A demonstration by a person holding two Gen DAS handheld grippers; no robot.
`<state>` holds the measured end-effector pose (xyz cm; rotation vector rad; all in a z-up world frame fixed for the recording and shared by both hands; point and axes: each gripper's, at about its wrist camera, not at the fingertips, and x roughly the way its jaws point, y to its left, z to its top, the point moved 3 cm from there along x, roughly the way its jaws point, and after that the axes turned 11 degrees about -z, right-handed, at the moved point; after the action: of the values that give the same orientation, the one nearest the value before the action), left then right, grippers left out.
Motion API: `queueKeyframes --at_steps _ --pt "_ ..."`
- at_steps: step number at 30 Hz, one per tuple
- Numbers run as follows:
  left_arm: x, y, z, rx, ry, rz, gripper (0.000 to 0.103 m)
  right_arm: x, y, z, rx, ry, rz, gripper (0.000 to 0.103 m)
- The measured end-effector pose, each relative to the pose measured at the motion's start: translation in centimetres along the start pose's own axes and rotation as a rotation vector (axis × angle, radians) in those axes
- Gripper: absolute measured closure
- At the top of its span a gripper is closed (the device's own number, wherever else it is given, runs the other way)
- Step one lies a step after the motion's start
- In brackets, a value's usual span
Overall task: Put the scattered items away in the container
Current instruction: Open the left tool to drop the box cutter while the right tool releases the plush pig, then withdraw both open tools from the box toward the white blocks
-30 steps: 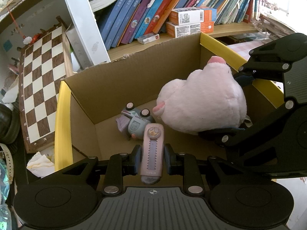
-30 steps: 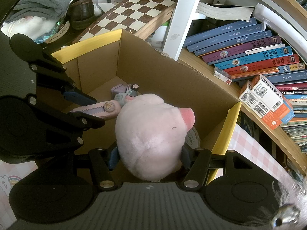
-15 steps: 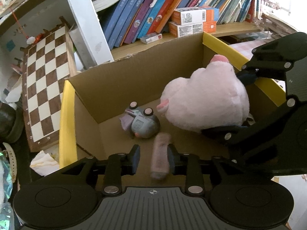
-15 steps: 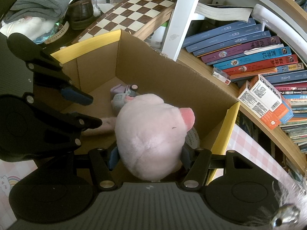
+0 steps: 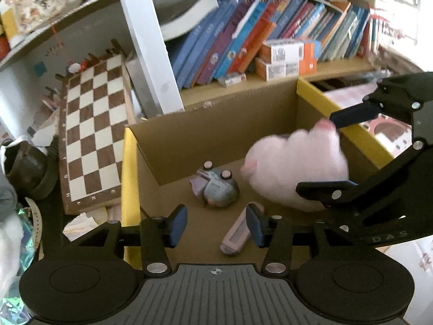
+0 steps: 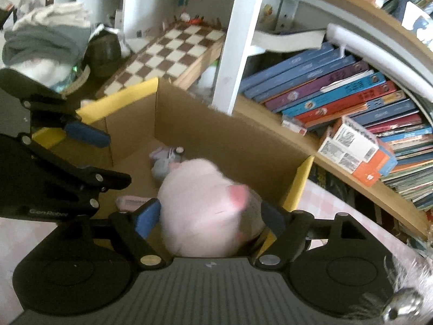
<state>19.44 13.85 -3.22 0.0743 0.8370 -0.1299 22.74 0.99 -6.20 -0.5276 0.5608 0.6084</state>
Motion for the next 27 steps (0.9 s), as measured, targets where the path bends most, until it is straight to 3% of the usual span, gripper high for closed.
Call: queueKeyframes --at_steps 11,27 --pt "-4.1 -2.3 -0.5 0.036 -0.075 -0.014 0.053 -6.2 -0.7 -0.3 0.069 -0.113 -0.021 0.021" --pt "-7.2 -6.2 -0.4 0.107 -0.134 -0.045 0.046 -11.6 -2.3 -2.6 0.148 -0.156 -0.073 0.020"
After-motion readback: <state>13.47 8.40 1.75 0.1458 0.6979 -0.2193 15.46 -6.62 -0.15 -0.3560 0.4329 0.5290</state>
